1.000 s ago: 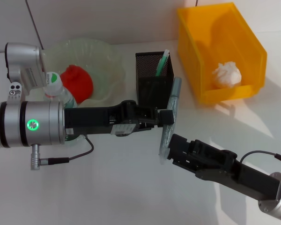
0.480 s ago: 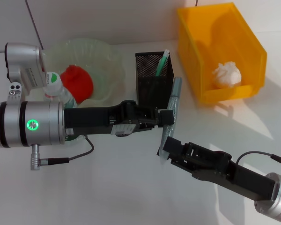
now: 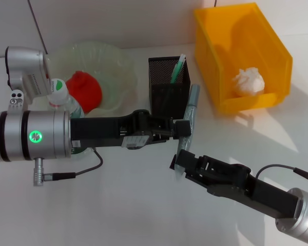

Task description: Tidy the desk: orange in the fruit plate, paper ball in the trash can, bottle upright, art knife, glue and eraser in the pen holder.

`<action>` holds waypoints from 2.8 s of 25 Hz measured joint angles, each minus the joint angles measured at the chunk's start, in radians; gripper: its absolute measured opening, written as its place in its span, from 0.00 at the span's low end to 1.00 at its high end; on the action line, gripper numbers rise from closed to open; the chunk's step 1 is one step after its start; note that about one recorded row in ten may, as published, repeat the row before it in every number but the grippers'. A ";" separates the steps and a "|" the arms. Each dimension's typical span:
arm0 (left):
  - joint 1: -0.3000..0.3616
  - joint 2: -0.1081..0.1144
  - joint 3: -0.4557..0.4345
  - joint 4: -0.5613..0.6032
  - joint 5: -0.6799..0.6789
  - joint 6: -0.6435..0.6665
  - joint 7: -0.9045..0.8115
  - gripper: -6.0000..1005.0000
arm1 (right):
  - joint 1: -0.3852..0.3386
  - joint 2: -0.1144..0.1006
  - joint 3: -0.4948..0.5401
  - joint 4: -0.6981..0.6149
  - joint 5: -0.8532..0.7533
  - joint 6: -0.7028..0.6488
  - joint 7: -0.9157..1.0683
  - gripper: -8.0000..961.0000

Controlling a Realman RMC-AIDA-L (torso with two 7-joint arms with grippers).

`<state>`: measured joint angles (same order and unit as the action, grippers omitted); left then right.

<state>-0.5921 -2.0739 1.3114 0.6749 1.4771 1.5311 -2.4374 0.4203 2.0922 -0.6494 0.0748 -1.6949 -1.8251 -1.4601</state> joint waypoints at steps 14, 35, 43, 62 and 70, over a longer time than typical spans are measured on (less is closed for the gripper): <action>0.000 -0.002 0.002 -0.003 -0.009 0.004 0.005 0.13 | 0.003 0.000 0.001 0.005 0.000 0.013 -0.035 0.29; -0.012 -0.004 0.028 -0.007 -0.027 0.007 0.021 0.17 | 0.004 0.000 -0.002 0.017 0.000 0.005 -0.068 0.15; 0.002 -0.001 0.021 -0.004 -0.052 0.007 0.037 0.34 | 0.001 0.000 0.000 0.019 0.000 0.001 -0.079 0.15; 0.158 -0.003 0.030 0.180 -0.216 0.100 0.531 0.62 | -0.003 -0.011 0.598 0.033 0.010 -0.126 1.035 0.15; 0.251 0.001 0.035 -0.008 -0.298 0.055 1.252 0.61 | 0.082 -0.014 0.622 0.135 0.004 0.010 1.198 0.15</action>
<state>-0.3413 -2.0732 1.3463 0.6669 1.1787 1.5864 -1.1858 0.5018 2.0780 -0.0272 0.2098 -1.6910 -1.8147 -0.2624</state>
